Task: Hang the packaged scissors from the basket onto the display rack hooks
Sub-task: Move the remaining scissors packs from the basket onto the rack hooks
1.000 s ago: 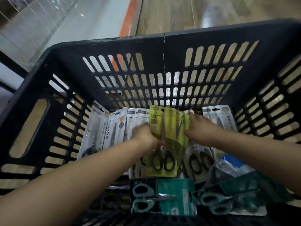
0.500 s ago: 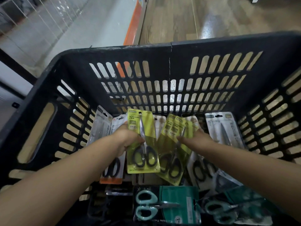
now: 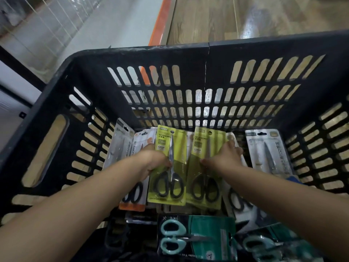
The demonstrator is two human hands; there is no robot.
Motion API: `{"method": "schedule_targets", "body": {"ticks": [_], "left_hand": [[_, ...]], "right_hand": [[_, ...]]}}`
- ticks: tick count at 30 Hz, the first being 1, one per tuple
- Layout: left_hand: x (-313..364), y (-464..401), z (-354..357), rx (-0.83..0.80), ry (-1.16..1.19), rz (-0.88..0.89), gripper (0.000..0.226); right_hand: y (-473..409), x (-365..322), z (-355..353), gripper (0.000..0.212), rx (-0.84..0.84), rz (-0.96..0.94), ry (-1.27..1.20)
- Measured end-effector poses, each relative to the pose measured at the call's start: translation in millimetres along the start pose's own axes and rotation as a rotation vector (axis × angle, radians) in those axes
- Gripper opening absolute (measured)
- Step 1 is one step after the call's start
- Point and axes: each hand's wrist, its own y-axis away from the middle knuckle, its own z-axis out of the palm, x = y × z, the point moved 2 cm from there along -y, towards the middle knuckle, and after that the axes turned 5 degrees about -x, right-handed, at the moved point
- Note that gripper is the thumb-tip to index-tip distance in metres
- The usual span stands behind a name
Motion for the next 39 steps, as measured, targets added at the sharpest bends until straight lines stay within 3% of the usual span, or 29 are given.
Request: {"method": "schedule_targets", "body": {"ticks": [4,8,12,21,30,39], "left_hand": [[1.5,5.1,0.0,-0.009,0.054,0.026,0.051],[1.9,14.9,5.1,-0.007,0.090,0.059,0.014],[8.2,25.0,8.6,0.014,0.046,0.114,0.022],[39.2,76.6,-7.3,-0.041,0.093,0.327,0.012],[79.6,130.6,-32.2,-0.048,0.367,0.676,0.015],[86.1,132.7,-41.5,0.034,0.491,0.722,0.015]], "right_hand": [[-0.3,5.7,-2.7,0.065,-0.033,0.039,-0.141],[-4.3,10.9,-6.9,0.046,-0.083,0.078,-0.319],[-0.8,10.8,-14.3,0.032,-0.087,0.082,-0.318],[51.4,-30.8,-72.6,0.028,-0.070,-0.155,-0.383],[114.1,-68.4,-161.0,0.025,-0.008,-0.503,-0.608],[115.8,-71.0,-166.8,0.026,-0.029,-0.499,-0.669]]}}
